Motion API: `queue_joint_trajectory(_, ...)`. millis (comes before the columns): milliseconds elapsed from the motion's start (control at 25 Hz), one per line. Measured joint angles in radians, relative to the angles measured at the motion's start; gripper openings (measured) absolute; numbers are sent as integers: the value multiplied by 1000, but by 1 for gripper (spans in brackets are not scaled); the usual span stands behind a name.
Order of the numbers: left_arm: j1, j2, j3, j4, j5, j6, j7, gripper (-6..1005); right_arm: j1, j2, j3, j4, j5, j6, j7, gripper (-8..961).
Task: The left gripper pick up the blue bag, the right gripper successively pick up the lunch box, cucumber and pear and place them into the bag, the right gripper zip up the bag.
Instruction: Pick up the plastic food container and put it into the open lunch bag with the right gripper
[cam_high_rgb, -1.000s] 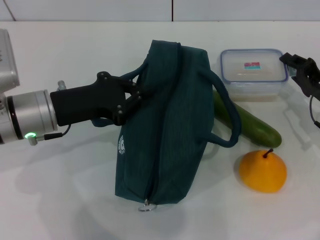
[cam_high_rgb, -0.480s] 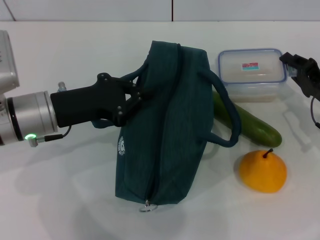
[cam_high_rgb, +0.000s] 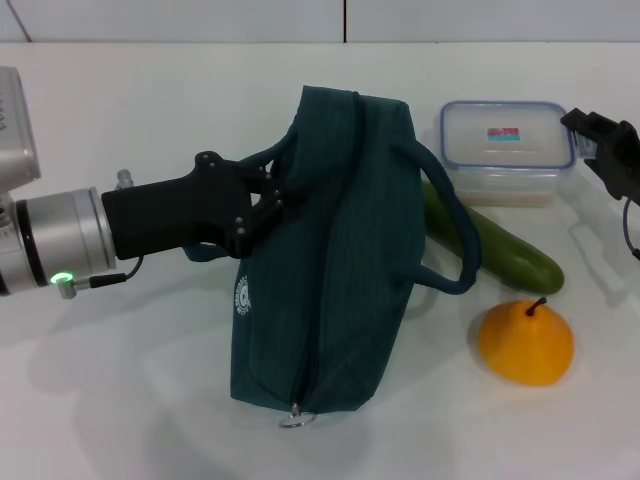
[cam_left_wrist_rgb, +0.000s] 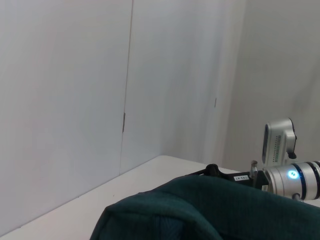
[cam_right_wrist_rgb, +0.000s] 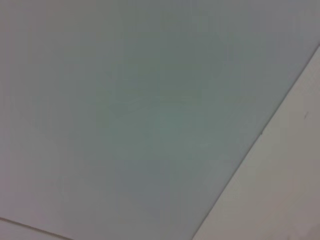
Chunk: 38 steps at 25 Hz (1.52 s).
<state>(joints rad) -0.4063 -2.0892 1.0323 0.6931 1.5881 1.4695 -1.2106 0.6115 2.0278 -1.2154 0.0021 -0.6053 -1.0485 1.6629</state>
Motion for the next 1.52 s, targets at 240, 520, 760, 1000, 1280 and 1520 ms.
queue_joint_trajectory(240, 0, 0, 0, 0, 1, 0, -1, 35, -24, 0, 5, -5, 8, -17, 8, 273)
queue_joint_trajectory(520, -1, 0, 11, 0, 3, 0, 2, 36, -31, 0, 3, -5, 6, -33, 17, 274)
queue_joint_trajectory(760, 0, 2, 14, 0, 3, 1, 6, 35, -25, 0, -3, -1, 1, -27, 34, 272)
queue_joint_trajectory(1000, 3, 3, 14, -1, 3, 2, 13, 35, -20, 0, -11, -3, -2, -34, 38, 270)
queue_joint_trajectory(1280, 6, 3, 13, -1, -2, 2, 13, 36, -16, 0, -17, -6, -2, -42, 33, 232)
queue_joint_trajectory(1520, 2, 3, 6, -1, -12, 2, 12, 36, -17, 0, -19, -12, -2, -47, -47, 180)
